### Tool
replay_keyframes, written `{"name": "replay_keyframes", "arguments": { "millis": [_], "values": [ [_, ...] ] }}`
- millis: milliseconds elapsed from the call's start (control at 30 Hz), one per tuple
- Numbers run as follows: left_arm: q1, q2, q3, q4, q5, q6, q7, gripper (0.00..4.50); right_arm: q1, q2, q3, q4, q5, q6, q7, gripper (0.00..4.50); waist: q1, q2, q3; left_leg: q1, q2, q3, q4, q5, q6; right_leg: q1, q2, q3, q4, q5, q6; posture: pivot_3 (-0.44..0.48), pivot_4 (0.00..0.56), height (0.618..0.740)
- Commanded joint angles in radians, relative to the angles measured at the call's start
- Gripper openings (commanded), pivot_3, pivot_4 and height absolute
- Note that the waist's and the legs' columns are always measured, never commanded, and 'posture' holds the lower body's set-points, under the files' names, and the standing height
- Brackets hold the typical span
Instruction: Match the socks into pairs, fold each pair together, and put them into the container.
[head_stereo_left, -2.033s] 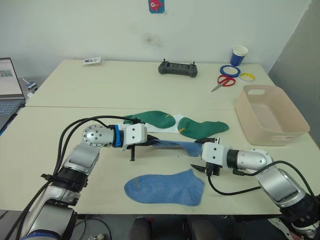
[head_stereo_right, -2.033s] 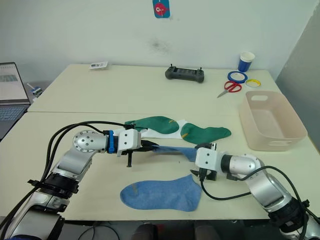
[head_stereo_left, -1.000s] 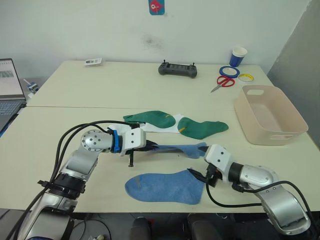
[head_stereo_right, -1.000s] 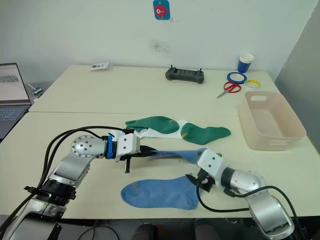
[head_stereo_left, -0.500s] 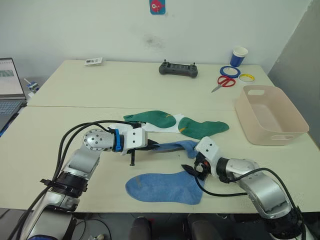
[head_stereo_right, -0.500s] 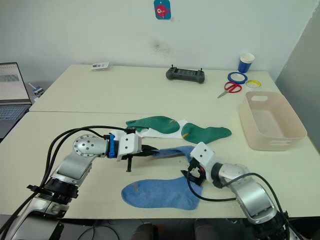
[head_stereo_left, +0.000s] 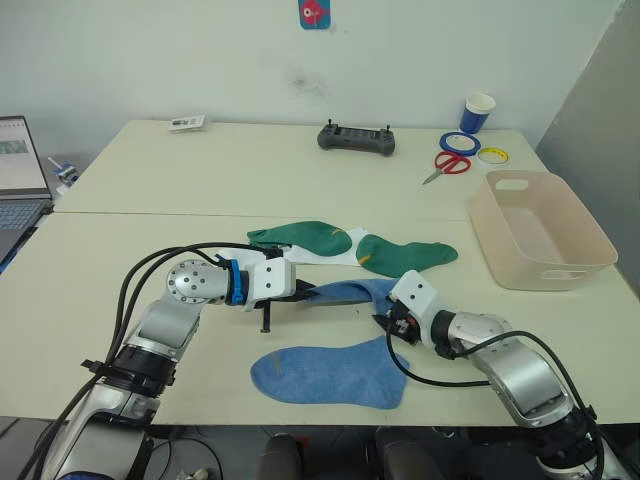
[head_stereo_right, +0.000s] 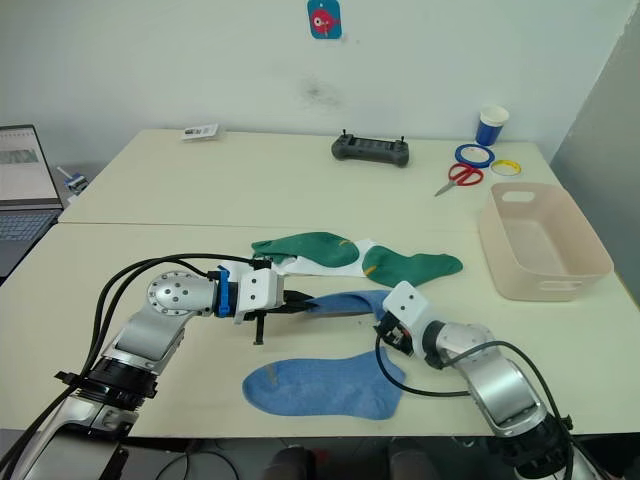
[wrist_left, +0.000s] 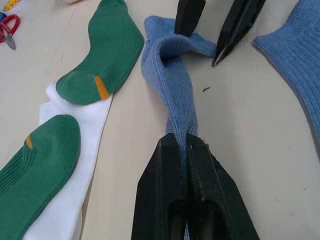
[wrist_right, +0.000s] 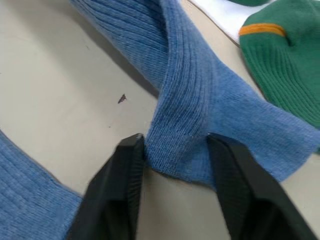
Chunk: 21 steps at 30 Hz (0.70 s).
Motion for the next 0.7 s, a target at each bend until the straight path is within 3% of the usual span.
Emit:
{"name": "replay_keyframes", "arguments": {
  "millis": [33,100,133,267,500,600,700],
  "values": [
    [0.008,0.020,0.026,-0.016,0.000,-0.017,0.002,0.00,0.000,-0.025,-0.057,-0.084,0.026,-0.015,0.013,0.80,0.000,0.000,0.000,0.000,0.000,0.000,0.000,0.000,0.000,0.000,0.000,0.000,0.000,0.000,0.000,0.000,0.150,0.740],
    [0.011,0.028,0.033,-0.021,-0.007,-0.004,0.004,0.00,0.008,-0.027,-0.088,-0.123,0.063,0.017,0.029,0.10,0.000,0.000,0.000,0.000,0.000,0.000,0.000,0.000,0.000,0.000,0.000,0.000,0.000,0.000,0.000,0.000,0.150,0.740],
    [0.012,0.034,0.040,-0.025,-0.012,0.004,0.004,0.00,0.012,-0.025,-0.107,-0.144,0.092,0.035,0.040,0.04,0.000,0.000,0.000,0.000,0.000,0.000,0.000,0.000,0.000,0.000,0.000,0.000,0.000,0.000,0.000,0.000,0.150,0.740],
    [0.013,0.084,0.062,-0.081,-0.065,0.088,-0.041,0.00,0.008,-0.044,-0.215,-0.247,0.252,0.155,0.110,0.04,-0.001,0.000,0.000,0.000,0.000,0.000,0.000,0.000,0.000,0.000,0.000,0.000,0.000,0.000,0.000,0.000,0.150,0.740],
    [0.030,0.273,0.045,-0.291,-0.282,0.470,-0.314,0.00,-0.067,-0.108,-0.372,-0.326,0.569,0.441,0.200,0.04,-0.004,0.000,0.000,0.000,0.001,0.000,-0.001,0.000,0.000,0.000,0.000,0.000,0.000,0.000,0.000,0.000,0.150,0.740],
    [0.004,0.293,0.000,-0.276,-0.283,0.546,-0.378,0.00,-0.105,-0.135,-0.378,-0.289,0.639,0.531,0.203,0.04,-0.007,0.000,0.000,0.000,0.001,0.000,-0.001,0.000,0.000,0.000,0.000,0.000,0.000,0.000,0.000,0.000,0.150,0.740],
    [-0.041,0.254,-0.064,-0.176,-0.201,0.521,-0.385,0.00,-0.128,-0.158,-0.340,-0.227,0.654,0.545,0.196,0.04,-0.005,0.000,0.000,0.000,0.000,0.000,-0.001,0.000,0.000,0.000,0.000,0.000,-0.001,-0.001,-0.002,0.000,0.150,0.740]
  ]
}}
